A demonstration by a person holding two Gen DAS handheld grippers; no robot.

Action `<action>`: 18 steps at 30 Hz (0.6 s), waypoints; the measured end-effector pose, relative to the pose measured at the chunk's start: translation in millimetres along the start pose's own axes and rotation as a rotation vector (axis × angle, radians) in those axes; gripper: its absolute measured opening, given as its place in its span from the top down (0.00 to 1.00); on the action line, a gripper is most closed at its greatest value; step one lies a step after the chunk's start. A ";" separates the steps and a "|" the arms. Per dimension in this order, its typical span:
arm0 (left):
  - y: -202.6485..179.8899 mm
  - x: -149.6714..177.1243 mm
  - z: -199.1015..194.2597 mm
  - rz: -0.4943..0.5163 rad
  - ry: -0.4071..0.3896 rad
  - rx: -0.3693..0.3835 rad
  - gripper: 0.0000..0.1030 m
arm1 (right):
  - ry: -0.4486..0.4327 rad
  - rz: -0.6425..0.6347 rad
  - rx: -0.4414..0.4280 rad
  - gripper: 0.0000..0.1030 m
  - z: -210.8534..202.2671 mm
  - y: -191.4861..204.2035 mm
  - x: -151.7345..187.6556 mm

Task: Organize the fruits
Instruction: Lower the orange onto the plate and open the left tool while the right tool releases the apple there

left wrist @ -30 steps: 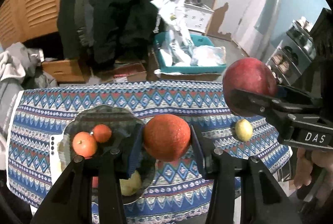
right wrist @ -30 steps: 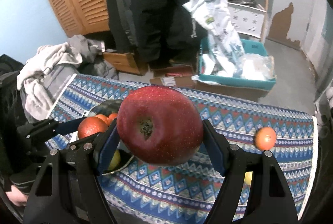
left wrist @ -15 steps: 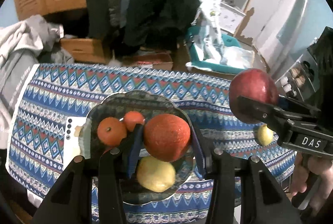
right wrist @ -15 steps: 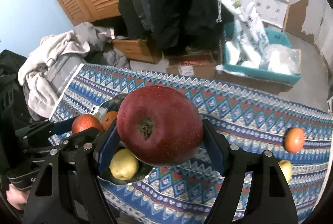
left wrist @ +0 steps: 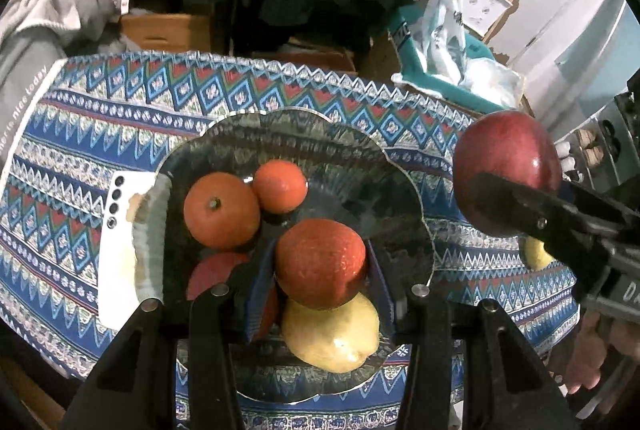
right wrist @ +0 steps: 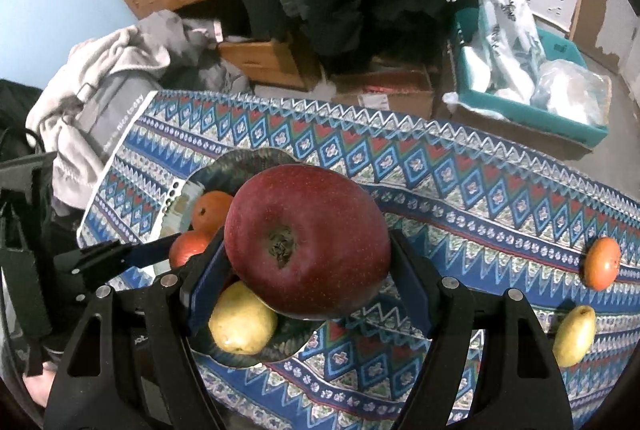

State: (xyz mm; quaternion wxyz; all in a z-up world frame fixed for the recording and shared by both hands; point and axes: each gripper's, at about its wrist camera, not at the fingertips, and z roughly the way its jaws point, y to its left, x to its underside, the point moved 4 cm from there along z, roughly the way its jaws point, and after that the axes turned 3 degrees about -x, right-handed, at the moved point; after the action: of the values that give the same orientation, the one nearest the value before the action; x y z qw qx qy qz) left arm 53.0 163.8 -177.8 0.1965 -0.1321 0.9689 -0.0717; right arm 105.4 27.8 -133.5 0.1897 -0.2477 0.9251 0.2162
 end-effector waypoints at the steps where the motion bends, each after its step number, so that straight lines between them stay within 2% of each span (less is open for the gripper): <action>1: 0.8 0.7 4.1 -0.006 0.012 -0.001 0.54 | 0.007 -0.002 -0.001 0.26 3.0 0.4 1.3; 4: 2.9 1.3 13.5 -0.015 0.043 -0.007 0.54 | 0.022 -0.003 -0.005 0.26 10.1 1.2 4.4; 9: 5.1 -0.6 17.4 -0.021 0.048 -0.013 0.54 | 0.045 0.006 -0.018 0.26 20.2 2.3 7.8; 18: 26.2 -0.2 8.9 -0.066 0.046 -0.039 0.46 | 0.076 0.009 -0.037 0.26 36.4 7.5 11.2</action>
State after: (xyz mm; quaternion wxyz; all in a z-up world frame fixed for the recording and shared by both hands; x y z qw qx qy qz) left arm 50.7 188.1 -190.8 0.1690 -0.1659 0.9695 -0.0625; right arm 101.3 47.4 -166.7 0.1490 -0.2551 0.9285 0.2248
